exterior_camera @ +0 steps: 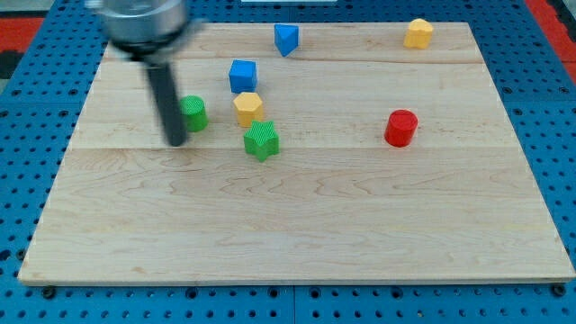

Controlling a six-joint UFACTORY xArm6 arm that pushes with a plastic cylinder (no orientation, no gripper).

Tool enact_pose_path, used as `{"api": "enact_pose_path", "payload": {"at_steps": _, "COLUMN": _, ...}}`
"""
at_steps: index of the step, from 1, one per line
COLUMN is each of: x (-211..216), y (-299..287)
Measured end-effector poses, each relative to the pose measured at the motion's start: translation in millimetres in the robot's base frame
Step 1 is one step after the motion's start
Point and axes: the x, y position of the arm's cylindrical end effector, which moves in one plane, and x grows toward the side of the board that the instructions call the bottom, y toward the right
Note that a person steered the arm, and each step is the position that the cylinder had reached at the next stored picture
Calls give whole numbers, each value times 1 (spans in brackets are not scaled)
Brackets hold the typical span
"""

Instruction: Place blue triangle vertically towards blue cube

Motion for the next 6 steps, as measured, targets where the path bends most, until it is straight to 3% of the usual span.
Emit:
{"api": "enact_pose_path", "payload": {"at_steps": 1, "x": -35, "y": -17}}
{"api": "enact_pose_path", "payload": {"at_steps": 2, "x": -48, "y": 45}}
{"api": "enact_pose_path", "payload": {"at_steps": 3, "x": -8, "y": 137}}
{"api": "enact_pose_path", "payload": {"at_steps": 4, "x": -24, "y": 66}}
{"api": "enact_pose_path", "payload": {"at_steps": 5, "x": -85, "y": 77}}
{"api": "enact_pose_path", "payload": {"at_steps": 6, "x": -72, "y": 146}}
